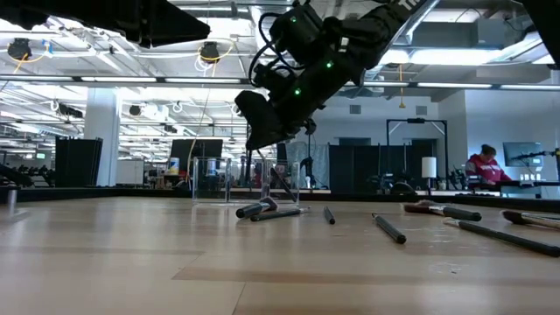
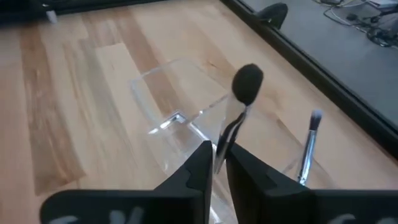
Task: Put items in baskets/containers
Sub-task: Put the black eyeshadow brush into the transparent organizer, then put the black blush brush into the transparent organizer
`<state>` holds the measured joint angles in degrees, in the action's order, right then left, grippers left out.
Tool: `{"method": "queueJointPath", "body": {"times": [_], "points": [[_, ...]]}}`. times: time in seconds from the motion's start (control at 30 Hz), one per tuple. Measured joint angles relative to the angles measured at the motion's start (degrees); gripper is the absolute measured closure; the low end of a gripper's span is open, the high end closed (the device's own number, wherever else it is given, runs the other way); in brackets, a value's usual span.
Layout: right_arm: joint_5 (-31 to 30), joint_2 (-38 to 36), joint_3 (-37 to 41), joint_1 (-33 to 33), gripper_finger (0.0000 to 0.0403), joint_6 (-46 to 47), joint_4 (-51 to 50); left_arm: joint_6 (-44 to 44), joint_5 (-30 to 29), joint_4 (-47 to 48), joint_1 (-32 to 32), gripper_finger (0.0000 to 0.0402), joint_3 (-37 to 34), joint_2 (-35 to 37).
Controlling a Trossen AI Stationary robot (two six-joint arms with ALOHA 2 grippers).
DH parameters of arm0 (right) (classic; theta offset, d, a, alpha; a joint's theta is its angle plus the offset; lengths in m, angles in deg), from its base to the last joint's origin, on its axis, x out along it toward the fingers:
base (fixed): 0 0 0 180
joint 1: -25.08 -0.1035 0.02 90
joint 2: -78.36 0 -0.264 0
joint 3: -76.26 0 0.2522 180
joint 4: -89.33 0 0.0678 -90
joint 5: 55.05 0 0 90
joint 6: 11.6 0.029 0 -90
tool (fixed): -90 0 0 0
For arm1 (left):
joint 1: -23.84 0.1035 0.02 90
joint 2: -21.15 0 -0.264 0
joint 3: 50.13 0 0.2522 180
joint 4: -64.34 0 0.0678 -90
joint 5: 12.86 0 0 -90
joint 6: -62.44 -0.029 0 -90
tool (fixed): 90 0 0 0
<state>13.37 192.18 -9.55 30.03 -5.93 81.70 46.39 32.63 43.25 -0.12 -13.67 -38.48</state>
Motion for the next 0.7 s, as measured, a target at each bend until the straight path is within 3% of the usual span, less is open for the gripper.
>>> {"method": "queueJointPath", "body": {"times": [0.43, 0.53, 0.7], "points": [[2.00, -1.31, -0.07, -1.86, 0.0286, -0.09, -0.56, 1.79, 0.69, 0.08, 0.02, 0.0270, 0.00, 0.00], [1.97, -3.68, -0.83, -3.61, 0.0272, -0.07, -4.35, 2.00, 2.69, 0.09, 0.01, 0.0270, 0.00, -0.14], [1.77, -10.29, -2.31, -7.38, 0.0256, 4.62, -19.32, 2.01, 3.25, 0.33, -0.04, 0.0270, -0.07, -0.67]]}}
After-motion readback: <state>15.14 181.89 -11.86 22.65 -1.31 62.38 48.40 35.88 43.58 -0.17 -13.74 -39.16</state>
